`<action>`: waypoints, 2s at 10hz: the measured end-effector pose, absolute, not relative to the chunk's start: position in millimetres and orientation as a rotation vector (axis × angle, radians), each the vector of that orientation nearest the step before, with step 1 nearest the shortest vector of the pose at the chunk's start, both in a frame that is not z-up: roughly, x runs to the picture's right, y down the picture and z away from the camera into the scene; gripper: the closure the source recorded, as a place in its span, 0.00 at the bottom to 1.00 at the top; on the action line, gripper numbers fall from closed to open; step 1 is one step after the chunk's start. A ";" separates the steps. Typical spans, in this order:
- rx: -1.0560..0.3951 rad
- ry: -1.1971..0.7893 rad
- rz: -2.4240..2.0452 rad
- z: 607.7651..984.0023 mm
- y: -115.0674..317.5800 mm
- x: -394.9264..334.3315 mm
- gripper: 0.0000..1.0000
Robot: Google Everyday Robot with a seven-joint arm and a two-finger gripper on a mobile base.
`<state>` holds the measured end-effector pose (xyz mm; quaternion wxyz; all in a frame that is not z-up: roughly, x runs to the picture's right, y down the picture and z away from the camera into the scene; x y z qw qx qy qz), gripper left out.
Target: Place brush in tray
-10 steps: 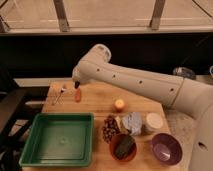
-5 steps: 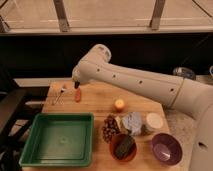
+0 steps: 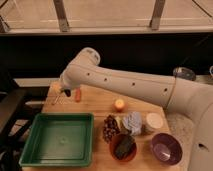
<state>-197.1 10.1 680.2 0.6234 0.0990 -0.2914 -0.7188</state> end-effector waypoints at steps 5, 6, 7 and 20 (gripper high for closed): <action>0.257 -0.849 -1.728 657.6 65.1 -212.7 0.82; 0.260 -0.887 -1.731 651.4 76.1 -215.2 0.82; 0.261 -0.890 -1.732 650.6 77.1 -215.5 0.82; 0.372 -1.227 -2.028 633.2 163.7 -248.9 0.66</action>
